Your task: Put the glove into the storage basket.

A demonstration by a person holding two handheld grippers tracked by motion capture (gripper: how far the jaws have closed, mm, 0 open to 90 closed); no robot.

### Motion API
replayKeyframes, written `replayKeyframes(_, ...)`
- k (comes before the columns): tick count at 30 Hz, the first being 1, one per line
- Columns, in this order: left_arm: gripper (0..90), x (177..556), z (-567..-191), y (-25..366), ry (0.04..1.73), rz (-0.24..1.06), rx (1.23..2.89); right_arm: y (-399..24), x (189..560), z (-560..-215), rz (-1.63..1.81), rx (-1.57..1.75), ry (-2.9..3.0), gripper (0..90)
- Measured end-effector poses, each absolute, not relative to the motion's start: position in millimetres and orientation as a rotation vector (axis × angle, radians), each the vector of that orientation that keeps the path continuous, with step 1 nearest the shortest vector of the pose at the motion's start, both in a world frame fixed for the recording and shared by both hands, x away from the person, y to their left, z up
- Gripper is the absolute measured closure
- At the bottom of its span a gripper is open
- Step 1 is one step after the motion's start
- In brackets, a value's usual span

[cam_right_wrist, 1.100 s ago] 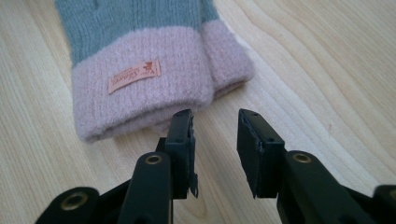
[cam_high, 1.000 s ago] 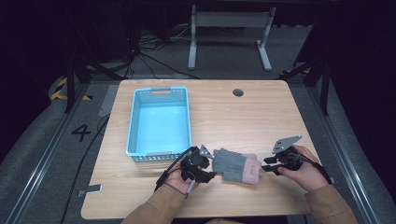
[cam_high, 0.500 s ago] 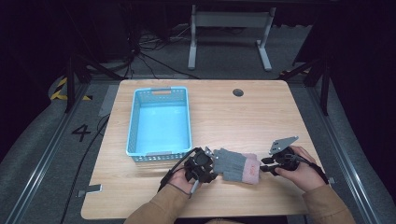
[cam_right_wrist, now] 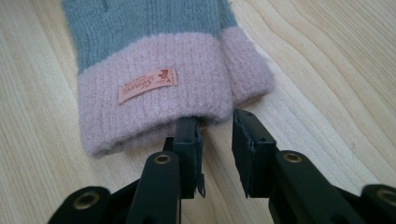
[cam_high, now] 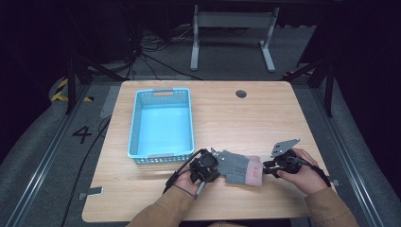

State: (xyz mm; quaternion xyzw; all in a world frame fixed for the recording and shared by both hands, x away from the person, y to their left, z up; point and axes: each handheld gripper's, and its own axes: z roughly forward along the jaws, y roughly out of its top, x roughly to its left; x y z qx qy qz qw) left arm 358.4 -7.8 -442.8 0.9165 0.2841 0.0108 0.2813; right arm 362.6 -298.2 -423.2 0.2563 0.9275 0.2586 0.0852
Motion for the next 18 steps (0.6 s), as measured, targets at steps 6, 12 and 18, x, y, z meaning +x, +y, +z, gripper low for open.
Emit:
replayKeyframes(6,88.6,356.3,-439.0,-9.2,0.741,0.065,2.477,-295.1,360.6,-420.4,0.755,0.752,2.761,84.0)
replayKeyframes(12,88.6,350.5,-430.2,-4.5,0.73,0.064,2.437,-296.7,358.2,-408.3,0.803,0.756,2.729,87.0)
replayKeyframes(18,88.5,345.4,-426.9,-2.3,0.722,0.063,2.427,-295.6,363.5,-400.2,0.848,0.761,2.671,87.0)
